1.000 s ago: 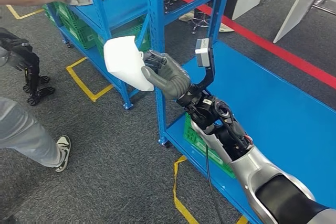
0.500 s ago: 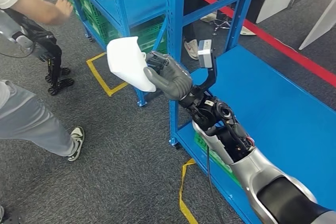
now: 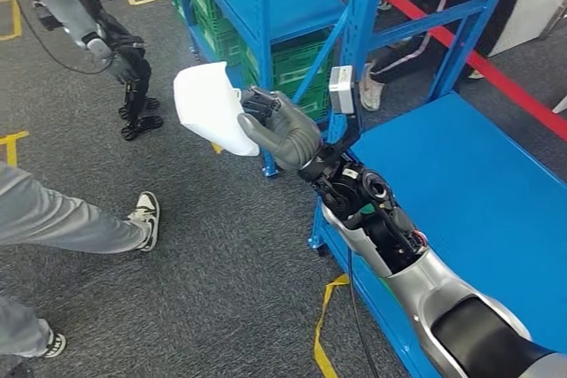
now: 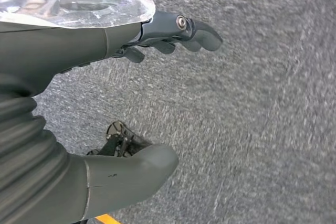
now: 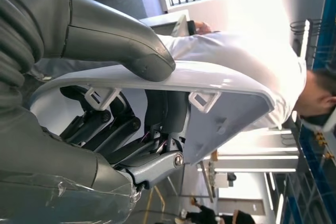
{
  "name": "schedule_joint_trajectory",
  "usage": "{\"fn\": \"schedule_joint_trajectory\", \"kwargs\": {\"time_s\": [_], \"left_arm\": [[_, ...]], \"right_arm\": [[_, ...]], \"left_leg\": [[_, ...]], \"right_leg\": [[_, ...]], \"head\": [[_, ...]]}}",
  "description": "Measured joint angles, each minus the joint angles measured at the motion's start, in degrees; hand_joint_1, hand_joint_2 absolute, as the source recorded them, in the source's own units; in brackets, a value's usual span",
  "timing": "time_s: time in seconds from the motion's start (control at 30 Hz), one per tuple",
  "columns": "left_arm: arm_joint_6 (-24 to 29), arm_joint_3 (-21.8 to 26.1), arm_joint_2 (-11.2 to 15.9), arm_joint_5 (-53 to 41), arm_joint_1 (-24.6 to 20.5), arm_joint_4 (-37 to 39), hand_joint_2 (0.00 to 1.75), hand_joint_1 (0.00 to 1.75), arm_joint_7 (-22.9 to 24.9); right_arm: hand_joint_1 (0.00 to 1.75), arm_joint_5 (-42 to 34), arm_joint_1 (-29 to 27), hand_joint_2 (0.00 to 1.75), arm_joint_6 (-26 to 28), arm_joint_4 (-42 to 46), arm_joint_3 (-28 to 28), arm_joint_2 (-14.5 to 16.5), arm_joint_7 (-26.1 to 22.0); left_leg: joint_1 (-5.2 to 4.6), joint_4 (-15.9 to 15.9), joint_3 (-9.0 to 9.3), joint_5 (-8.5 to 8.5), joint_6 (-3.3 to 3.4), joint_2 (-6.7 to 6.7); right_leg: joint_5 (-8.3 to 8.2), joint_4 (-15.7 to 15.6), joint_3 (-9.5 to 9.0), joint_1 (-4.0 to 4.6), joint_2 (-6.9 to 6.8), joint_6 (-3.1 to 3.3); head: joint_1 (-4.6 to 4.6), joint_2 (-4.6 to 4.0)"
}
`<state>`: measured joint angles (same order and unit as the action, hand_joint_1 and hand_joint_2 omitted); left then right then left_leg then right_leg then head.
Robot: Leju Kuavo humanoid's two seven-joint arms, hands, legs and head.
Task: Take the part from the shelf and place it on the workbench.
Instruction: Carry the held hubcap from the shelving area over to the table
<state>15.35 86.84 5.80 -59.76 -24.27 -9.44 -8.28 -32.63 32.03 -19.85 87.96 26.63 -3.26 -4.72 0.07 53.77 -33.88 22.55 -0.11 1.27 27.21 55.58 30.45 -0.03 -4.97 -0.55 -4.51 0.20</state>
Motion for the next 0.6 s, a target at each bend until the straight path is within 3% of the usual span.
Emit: {"fn": "schedule_joint_trajectory", "kwargs": {"time_s": [0.07, 0.13, 0.17, 0.2, 0.27, 0.33, 0.4, 0.47, 0.53, 0.6], "left_arm": [[0.01, 0.00, 0.07, 0.00, -0.06, 0.00, 1.75, 0.00, 0.00], [0.01, 0.00, 0.10, 0.01, -0.13, 0.00, 1.75, 0.00, 0.00], [0.01, 0.00, 0.10, 0.01, -0.08, 0.00, 1.75, 0.00, 0.00], [0.01, 0.00, 0.08, 0.02, 0.00, 0.00, 1.75, 0.00, 0.00], [0.01, 0.00, 0.01, 0.02, 0.13, 0.00, 1.75, 0.00, 0.00], [-0.01, 0.00, -0.05, 0.02, 0.08, 0.00, 1.75, 0.00, 0.00], [-0.01, 0.00, -0.03, 0.02, 0.04, 0.00, 1.75, 0.00, 0.00], [0.00, 0.00, 0.08, 0.03, 0.29, 0.00, 1.75, 0.00, 0.00], [0.01, 0.00, 0.21, 0.03, 0.47, 0.00, 1.75, 0.00, 0.00], [0.02, 0.00, 0.27, 0.02, 0.31, 0.01, 1.75, 0.00, 0.00]], "right_arm": [[1.75, 0.00, -0.01, 1.75, 0.00, 0.01, -0.03, 0.00, -0.04], [1.75, 0.00, -0.22, 1.75, 0.00, 0.00, -0.01, 0.00, -0.06], [1.75, 0.00, -0.39, 1.75, 0.02, 0.00, -0.01, 0.00, -0.04], [1.75, 0.00, -0.54, 1.75, 0.03, -0.01, -0.01, -0.01, -0.02], [1.75, 0.00, -0.59, 1.75, 0.06, 0.00, -0.01, -0.01, 0.00], [1.75, 0.00, -0.50, 1.75, 0.04, 0.01, -0.01, 0.00, -0.02], [1.75, 0.00, -0.49, 1.75, 0.05, 0.00, 0.01, -0.01, 0.00], [1.75, 0.00, -0.45, 1.75, 0.06, 0.00, 0.02, 0.02, 0.01], [1.75, 0.00, -0.33, 1.75, 0.03, 0.02, 0.04, 0.08, -0.03], [1.75, 0.00, -0.28, 1.75, 0.02, 0.02, 0.06, 0.11, -0.03]], "left_leg": [[0.25, -0.16, 0.18, -0.11, 0.56, -1.01], [0.23, -0.14, 0.18, -0.11, 0.88, -2.17], [0.21, -0.13, 0.19, -0.10, 0.91, -2.88], [0.20, -0.10, 0.20, -0.09, 0.92, -3.61], [0.23, -0.01, 0.35, -0.05, 0.85, -5.19], [0.21, 0.17, 0.34, 0.04, 0.58, -6.63], [0.32, 0.23, -0.13, -0.14, -0.03, -7.86], [0.53, 0.15, -0.56, -0.38, -0.72, -8.85], [0.42, 2.26, -1.64, 0.92, -1.17, -7.03], [0.34, 9.46, -5.25, 4.34, -1.56, -3.62]], "right_leg": [[3.02, 5.20, 2.28, -0.30, 2.64, -0.41], [6.54, 13.52, 6.17, -0.38, 4.37, -0.57], [7.33, 16.54, 7.74, -0.37, 4.65, -0.61], [7.03, 17.57, 8.45, -0.38, 4.80, -0.58], [2.93, 12.04, 6.39, -0.40, 5.47, -0.26], [-0.99, 3.50, 2.70, -0.58, 7.88, 0.15], [-1.65, -0.15, 0.86, -0.62, 9.22, 0.35], [-1.69, -0.80, 0.31, -0.66, 8.18, 0.71], [-2.04, -1.43, -0.11, -0.77, 6.89, 1.35], [-2.14, -1.75, -0.32, -0.63, 5.38, 1.78]], "head": [[-0.26, 0.00], [-0.51, 0.00], [-0.55, 0.00], [-0.58, 0.00], [-0.72, 0.00], [-0.73, 0.00], [-0.65, 0.00], [-0.67, 0.00], [-0.39, 0.00], [0.04, 0.00]]}}
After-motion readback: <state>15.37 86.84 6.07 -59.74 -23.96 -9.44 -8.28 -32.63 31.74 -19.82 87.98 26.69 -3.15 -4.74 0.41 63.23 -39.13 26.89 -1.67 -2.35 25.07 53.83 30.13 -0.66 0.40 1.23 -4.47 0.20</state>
